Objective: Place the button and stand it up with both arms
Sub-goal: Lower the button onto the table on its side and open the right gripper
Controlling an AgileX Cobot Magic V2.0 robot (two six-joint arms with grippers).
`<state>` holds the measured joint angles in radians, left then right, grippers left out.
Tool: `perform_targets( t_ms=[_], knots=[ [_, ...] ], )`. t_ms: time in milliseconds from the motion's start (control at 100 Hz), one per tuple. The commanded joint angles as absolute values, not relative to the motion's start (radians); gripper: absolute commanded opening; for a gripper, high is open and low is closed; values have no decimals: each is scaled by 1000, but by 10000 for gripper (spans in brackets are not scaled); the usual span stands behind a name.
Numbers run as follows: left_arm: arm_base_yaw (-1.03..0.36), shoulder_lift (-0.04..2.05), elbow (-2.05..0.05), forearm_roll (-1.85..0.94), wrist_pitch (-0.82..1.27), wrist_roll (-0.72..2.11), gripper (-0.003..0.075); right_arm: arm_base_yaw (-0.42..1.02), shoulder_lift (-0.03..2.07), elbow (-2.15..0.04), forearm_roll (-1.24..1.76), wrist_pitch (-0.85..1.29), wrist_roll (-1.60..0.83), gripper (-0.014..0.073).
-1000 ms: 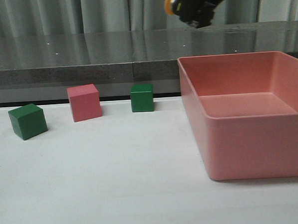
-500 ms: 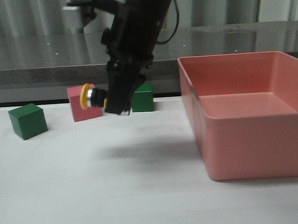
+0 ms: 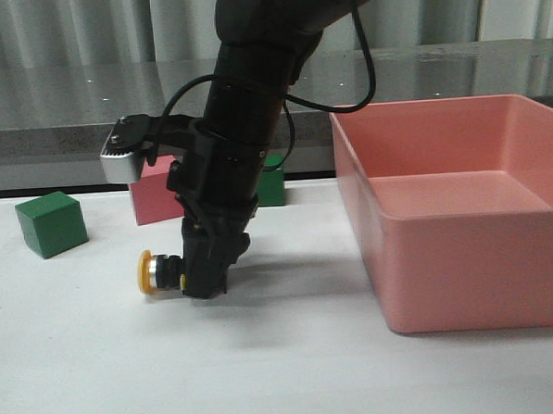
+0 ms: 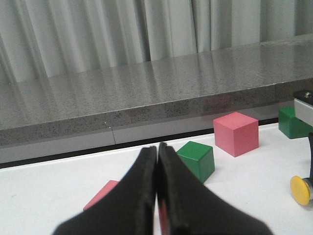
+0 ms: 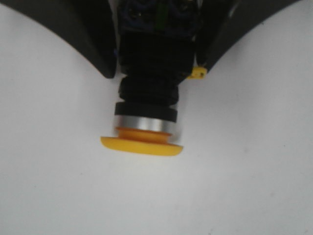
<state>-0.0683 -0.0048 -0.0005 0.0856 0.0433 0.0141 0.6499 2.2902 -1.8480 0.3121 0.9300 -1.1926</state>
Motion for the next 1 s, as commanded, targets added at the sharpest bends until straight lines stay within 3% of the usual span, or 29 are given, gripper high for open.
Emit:
perform_targets(
  t_ms=[0, 120, 190, 240, 410, 790, 990],
  knots=[
    [-65, -36, 30, 77, -34, 0, -19, 650, 2243, -1879, 323, 913, -1205, 59],
    [-65, -36, 30, 77, -34, 0, -19, 650, 2247, -1879, 323, 921, -1205, 66],
    [-65, -36, 30, 77, -34, 0, -19, 650, 2245, -1879, 323, 929, -1205, 114],
    [-65, -36, 30, 77, -34, 0, -19, 650, 2245, -1880, 323, 936, -1204, 196],
    [-65, -36, 30, 77, -34, 0, -19, 650, 2244, -1880, 323, 937, -1172, 622],
    [-65, -36, 30, 77, -34, 0, -19, 644, 2090, -1880, 323, 955, -1102, 595],
    [-65, -36, 30, 77, -34, 0, -19, 633, 1931, -1880, 321, 1006, -910, 561]
  ],
)
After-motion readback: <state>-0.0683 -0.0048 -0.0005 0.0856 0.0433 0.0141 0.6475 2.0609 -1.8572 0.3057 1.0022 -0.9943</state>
